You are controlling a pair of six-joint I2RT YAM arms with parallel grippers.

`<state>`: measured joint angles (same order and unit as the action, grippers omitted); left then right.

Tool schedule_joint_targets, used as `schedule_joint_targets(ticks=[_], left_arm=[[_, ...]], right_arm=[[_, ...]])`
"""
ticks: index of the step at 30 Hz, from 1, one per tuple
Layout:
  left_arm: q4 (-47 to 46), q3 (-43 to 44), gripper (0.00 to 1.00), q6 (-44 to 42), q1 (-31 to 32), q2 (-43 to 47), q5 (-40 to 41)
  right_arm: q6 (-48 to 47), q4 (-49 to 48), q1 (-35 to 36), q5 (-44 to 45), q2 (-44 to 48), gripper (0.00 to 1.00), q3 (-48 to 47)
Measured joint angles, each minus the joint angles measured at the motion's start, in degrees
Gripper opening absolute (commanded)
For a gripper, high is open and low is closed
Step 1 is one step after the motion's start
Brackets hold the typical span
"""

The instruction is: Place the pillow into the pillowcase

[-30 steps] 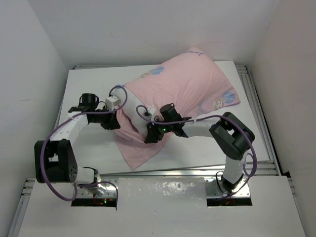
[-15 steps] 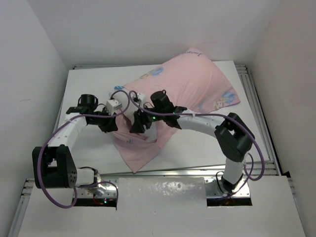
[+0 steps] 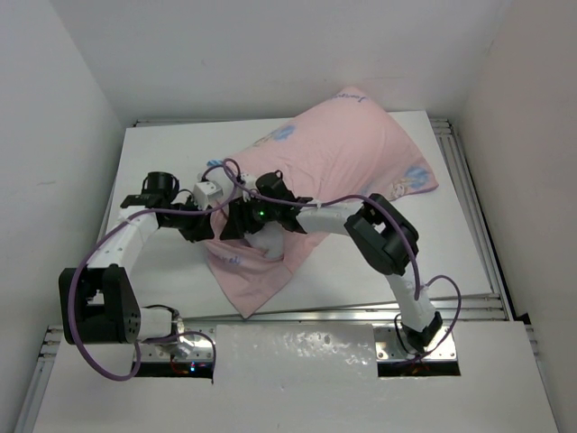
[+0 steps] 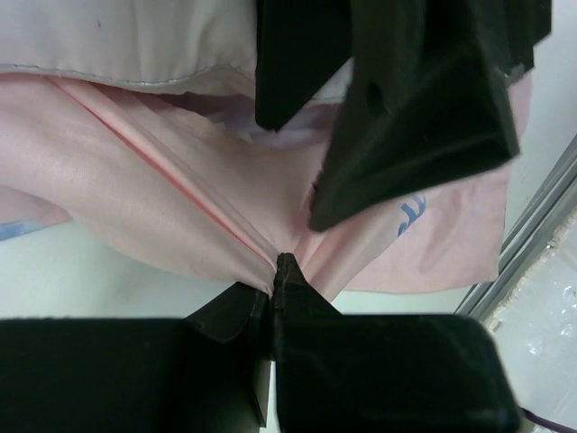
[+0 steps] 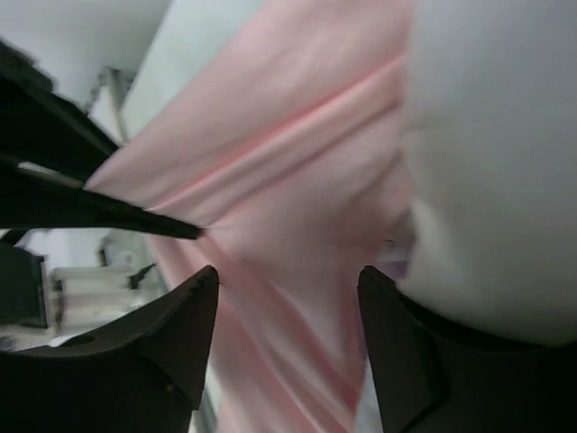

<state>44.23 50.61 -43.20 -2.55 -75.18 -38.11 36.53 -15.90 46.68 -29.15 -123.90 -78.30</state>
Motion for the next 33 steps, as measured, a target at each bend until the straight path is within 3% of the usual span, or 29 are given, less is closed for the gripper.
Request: schedule_joint_targets(ticks=[5, 7, 8, 9, 11, 12, 13, 16, 17, 18, 20, 23, 27, 33], left_arm=[[-1.86, -0.02, 0.00, 1.77, 0.00, 0.00, 0.70], [-2.19, -0.04, 0.00, 2.58, 0.00, 0.00, 1.16], [-2.19, -0.04, 0.00, 2.91, 0.00, 0.00, 1.46], [-2.16, -0.04, 0.00, 3.10, 0.00, 0.00, 1.79], [-2.23, -0.04, 0.00, 3.74, 0.00, 0.00, 2.73], [-2.29, -0.04, 0.00, 4.31, 0.00, 0.00, 3.41], [-2.47, -0.11, 0.00, 4.94, 0.22, -0.02, 3.98], [-4.13, -0.92, 0.04, 7.67, 0.79, -0.09, 6.10], [-4.46, -1.20, 0.13, 8.72, 0.98, -0.20, 6.45], [-4.94, -1.29, 0.32, 9.35, 1.07, -0.28, 7.10], [-6.69, -1.27, 0.53, 11.45, 1.09, -0.55, 7.76], [-10.12, -1.25, 0.64, 15.41, 1.90, -1.27, 7.50], [-15.56, -1.40, 0.66, 21.70, 6.84, -2.16, 7.23], [-19.10, -2.54, 0.59, 28.65, 11.91, -4.70, 9.94]], right_arm=[[-0.04, -3.69, 0.15, -6.21, -3.21, 0.65, -0.94], [-1.46, -4.09, 0.35, -7.91, -4.72, 0.59, -1.09], [-2.21, -3.82, 0.39, -8.57, -5.33, 0.54, -1.36], [-3.37, -3.19, 0.44, -9.07, -5.97, 0.38, -1.79], [-5.55, -2.25, 0.46, -10.54, -6.91, 0.19, -2.45], [-6.19, -2.08, 0.46, -11.26, -7.08, 0.04, -2.25], [-6.88, -2.64, 0.44, -11.58, -7.04, 0.01, -1.57], [-8.31, -5.68, 0.63, -10.16, -4.68, 0.00, 2.99], [-9.20, -6.32, 1.01, -8.24, -3.13, 0.00, 5.03], [-10.08, -6.12, 1.49, -6.25, -1.66, 0.00, 6.64], [-12.22, -5.16, 2.71, -1.62, 0.70, 0.00, 9.35], [-14.78, -4.72, 4.63, 5.31, 2.47, 0.00, 11.93], [-16.72, -5.33, 6.03, 11.30, 3.56, 0.00, 13.57], [-16.48, -6.49, 5.92, 16.00, 5.11, 0.00, 16.74]])
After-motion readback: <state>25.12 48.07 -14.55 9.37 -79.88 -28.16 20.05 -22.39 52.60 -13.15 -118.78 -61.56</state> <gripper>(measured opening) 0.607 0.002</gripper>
